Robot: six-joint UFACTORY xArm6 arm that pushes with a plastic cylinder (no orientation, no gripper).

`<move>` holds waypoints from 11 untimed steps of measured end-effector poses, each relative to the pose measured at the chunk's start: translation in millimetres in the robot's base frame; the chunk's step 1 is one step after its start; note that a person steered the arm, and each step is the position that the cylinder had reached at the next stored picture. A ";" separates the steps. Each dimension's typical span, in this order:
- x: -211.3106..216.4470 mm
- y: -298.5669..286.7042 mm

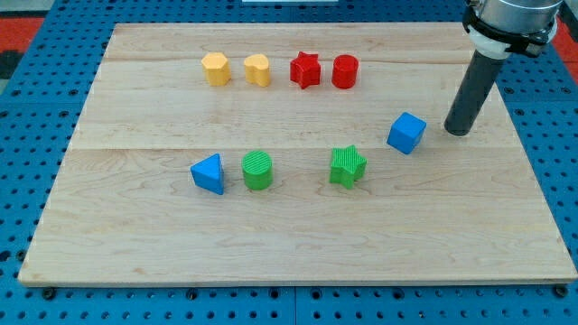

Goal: Push the blue cube to the right of the green star

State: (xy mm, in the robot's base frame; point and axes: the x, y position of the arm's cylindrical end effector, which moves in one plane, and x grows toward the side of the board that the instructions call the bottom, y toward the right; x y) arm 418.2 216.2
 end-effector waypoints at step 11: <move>8.0 -80.6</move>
State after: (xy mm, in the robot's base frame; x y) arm 426.3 135.6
